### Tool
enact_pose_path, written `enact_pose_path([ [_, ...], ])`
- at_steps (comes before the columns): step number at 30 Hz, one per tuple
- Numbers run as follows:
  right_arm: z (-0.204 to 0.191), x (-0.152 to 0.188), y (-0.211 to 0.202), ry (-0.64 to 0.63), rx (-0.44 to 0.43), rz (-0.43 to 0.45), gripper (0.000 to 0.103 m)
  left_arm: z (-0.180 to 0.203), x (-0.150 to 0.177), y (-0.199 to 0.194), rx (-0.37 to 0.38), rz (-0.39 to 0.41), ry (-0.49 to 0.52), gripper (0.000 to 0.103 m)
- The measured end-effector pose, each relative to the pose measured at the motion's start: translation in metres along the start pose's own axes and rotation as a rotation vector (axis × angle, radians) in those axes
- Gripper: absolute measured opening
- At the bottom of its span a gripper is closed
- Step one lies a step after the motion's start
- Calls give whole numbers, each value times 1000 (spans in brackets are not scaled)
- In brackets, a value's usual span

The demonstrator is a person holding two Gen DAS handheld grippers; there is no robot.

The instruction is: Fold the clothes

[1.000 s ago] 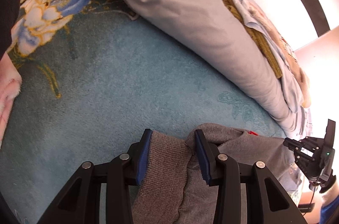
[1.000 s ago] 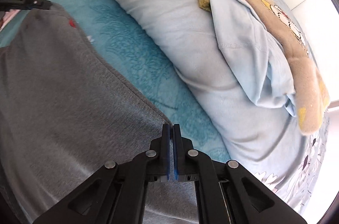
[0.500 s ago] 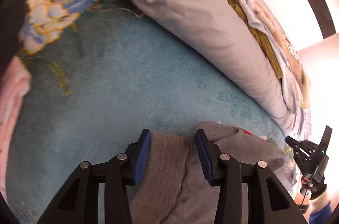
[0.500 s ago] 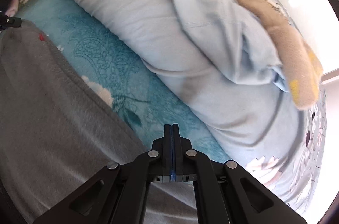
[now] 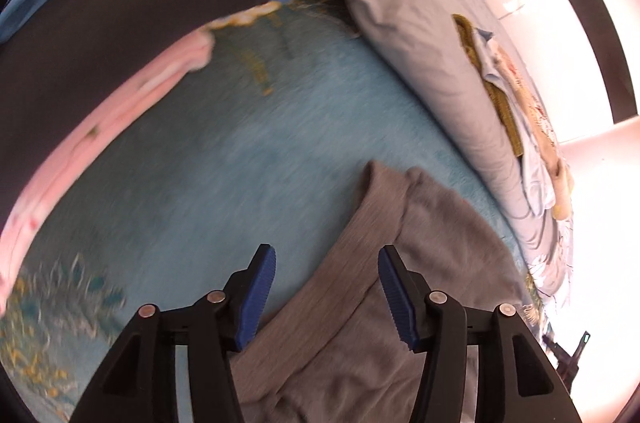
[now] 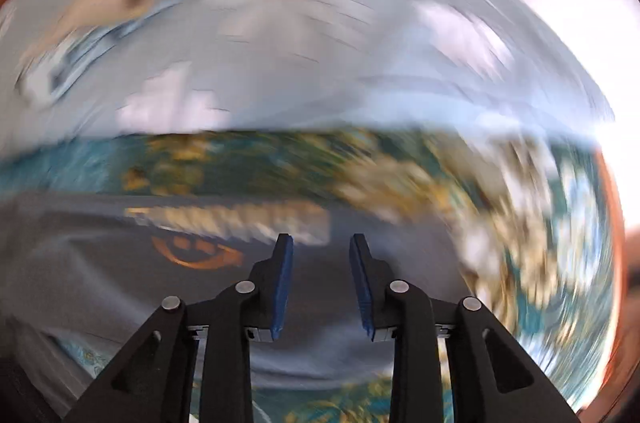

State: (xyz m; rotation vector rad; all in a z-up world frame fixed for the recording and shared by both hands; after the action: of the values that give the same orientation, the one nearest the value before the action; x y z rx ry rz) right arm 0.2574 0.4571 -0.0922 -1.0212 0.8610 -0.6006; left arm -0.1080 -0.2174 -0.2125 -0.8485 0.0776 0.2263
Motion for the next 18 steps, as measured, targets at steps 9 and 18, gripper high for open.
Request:
enact_pose_path([
  [9,109,61,49,598,-352,-111,46,-15,25,-19,-46,8,-69,58],
  [18,56,55,122,560,-329,-114,10,-21,42,-51,-43,51,-106,58],
])
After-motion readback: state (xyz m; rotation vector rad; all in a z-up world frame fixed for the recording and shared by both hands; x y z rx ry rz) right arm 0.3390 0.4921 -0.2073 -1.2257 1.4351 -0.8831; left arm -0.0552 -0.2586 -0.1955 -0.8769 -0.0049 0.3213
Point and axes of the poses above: each gripper's, at about its wrist camera, not at the fingertips, and y roughly the way its jaws point, z to its right, x to its underside, the point moved 8 cm from there along y, roughly the way its jaws point, and after that the axes turned 14 degrees about x, right-handed, at the moved point
